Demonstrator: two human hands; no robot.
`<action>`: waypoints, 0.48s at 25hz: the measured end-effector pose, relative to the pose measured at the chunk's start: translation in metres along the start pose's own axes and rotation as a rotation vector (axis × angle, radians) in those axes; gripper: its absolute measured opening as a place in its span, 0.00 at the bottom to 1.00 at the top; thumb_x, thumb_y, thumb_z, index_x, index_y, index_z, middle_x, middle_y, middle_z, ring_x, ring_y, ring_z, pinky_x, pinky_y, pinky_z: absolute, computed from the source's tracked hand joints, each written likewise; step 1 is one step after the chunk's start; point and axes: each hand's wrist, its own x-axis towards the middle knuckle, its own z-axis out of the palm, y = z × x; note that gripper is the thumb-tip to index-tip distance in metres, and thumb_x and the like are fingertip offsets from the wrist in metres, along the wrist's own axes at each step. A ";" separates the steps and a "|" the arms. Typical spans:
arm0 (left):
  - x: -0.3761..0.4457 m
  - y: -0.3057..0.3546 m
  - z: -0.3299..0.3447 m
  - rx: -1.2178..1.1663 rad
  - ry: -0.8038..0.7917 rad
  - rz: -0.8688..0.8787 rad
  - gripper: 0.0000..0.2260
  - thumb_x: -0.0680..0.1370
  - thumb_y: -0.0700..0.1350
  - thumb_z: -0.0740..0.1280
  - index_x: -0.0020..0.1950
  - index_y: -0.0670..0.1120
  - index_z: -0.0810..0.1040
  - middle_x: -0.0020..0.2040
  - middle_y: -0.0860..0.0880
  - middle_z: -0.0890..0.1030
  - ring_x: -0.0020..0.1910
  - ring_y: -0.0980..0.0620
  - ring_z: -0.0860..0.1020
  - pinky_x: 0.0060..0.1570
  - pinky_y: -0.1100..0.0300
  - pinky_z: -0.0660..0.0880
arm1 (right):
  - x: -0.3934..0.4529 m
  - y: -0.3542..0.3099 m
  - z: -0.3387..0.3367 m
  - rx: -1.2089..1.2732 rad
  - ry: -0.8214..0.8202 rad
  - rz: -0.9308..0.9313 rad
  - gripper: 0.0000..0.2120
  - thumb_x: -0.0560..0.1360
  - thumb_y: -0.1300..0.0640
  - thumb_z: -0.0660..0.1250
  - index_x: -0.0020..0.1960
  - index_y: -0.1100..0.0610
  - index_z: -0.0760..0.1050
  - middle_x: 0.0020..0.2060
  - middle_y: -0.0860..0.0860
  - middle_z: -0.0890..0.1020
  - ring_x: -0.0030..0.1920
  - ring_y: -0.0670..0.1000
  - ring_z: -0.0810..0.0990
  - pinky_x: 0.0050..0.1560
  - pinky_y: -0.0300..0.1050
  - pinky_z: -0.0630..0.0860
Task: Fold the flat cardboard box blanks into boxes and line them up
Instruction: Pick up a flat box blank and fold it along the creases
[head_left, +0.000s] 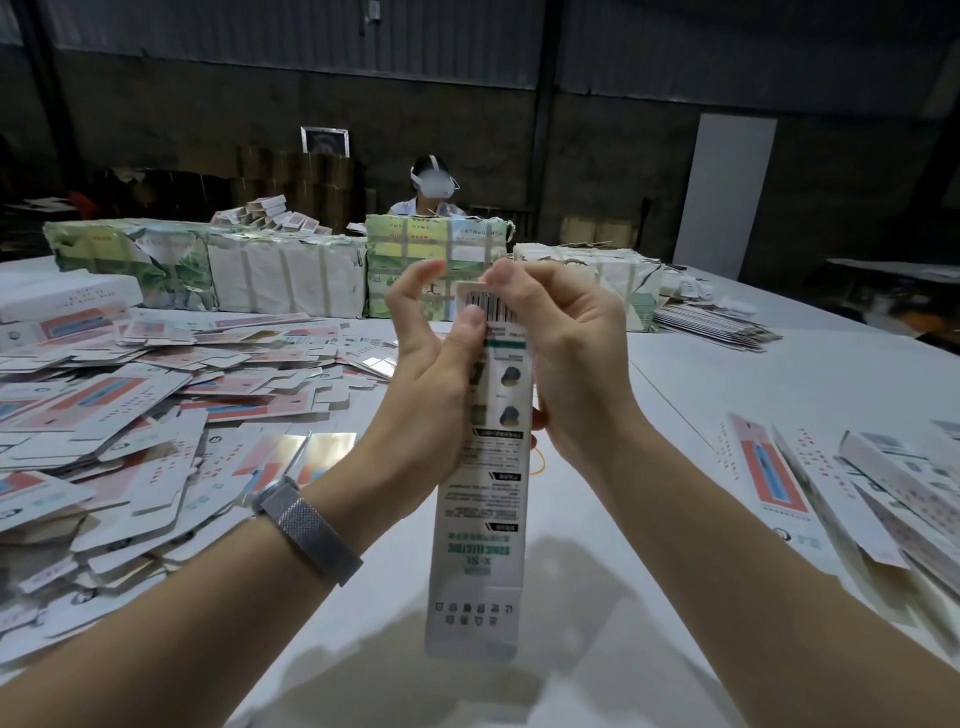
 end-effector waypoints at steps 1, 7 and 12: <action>0.000 0.000 -0.001 0.014 -0.009 0.005 0.11 0.82 0.53 0.57 0.62 0.68 0.63 0.47 0.43 0.85 0.36 0.41 0.84 0.34 0.47 0.81 | 0.000 0.000 0.000 -0.017 0.018 0.008 0.05 0.78 0.59 0.68 0.46 0.59 0.80 0.35 0.51 0.83 0.33 0.53 0.82 0.31 0.47 0.80; 0.004 0.002 -0.005 0.128 -0.029 0.062 0.10 0.86 0.49 0.55 0.67 0.58 0.62 0.43 0.41 0.84 0.33 0.42 0.84 0.30 0.52 0.80 | 0.002 -0.001 0.003 -0.112 -0.024 0.073 0.07 0.78 0.58 0.66 0.51 0.57 0.82 0.37 0.54 0.84 0.34 0.56 0.83 0.29 0.50 0.80; 0.004 0.006 -0.006 0.157 -0.059 0.063 0.12 0.86 0.47 0.54 0.69 0.54 0.60 0.44 0.38 0.84 0.33 0.41 0.83 0.31 0.53 0.81 | 0.002 -0.001 0.001 -0.156 -0.002 0.054 0.07 0.78 0.58 0.67 0.50 0.55 0.83 0.38 0.59 0.84 0.37 0.64 0.84 0.32 0.62 0.80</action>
